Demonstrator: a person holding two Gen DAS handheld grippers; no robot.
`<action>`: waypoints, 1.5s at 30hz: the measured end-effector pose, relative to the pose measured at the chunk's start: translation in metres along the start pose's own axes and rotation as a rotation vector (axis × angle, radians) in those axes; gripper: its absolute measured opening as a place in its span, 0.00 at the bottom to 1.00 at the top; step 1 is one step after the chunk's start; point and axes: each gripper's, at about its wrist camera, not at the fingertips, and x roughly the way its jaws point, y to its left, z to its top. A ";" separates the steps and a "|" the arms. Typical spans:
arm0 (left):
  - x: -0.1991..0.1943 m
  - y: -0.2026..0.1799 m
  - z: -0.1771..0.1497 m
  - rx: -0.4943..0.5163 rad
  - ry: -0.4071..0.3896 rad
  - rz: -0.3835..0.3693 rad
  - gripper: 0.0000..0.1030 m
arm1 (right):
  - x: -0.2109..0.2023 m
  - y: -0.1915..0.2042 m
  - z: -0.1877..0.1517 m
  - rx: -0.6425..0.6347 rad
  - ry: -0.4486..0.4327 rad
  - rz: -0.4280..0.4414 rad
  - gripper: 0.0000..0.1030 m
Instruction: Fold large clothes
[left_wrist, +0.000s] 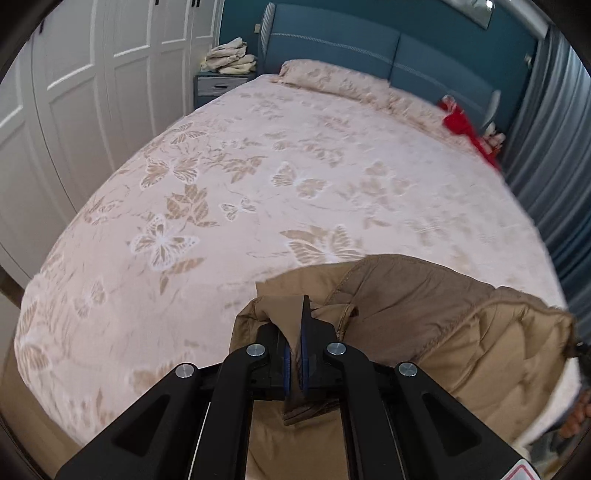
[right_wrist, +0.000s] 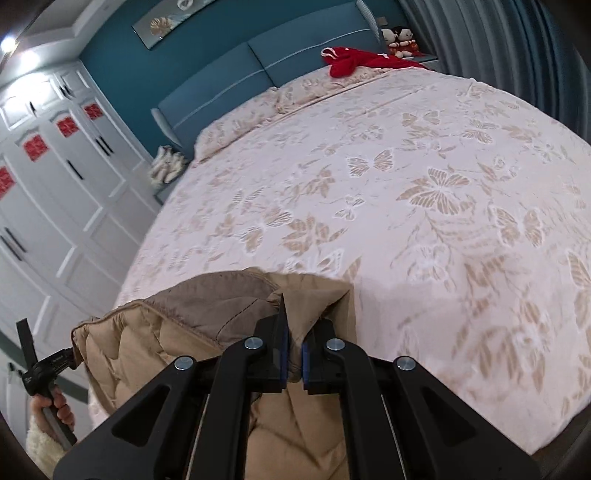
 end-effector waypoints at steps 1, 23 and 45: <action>0.015 -0.001 0.002 -0.001 0.014 0.013 0.03 | 0.010 -0.001 0.002 0.005 0.003 -0.011 0.03; 0.163 -0.005 -0.013 0.010 0.128 0.092 0.10 | 0.154 -0.037 -0.018 0.053 0.132 -0.167 0.03; 0.061 0.067 -0.028 -0.149 -0.122 -0.026 0.85 | 0.050 -0.056 -0.020 0.113 -0.102 -0.052 0.60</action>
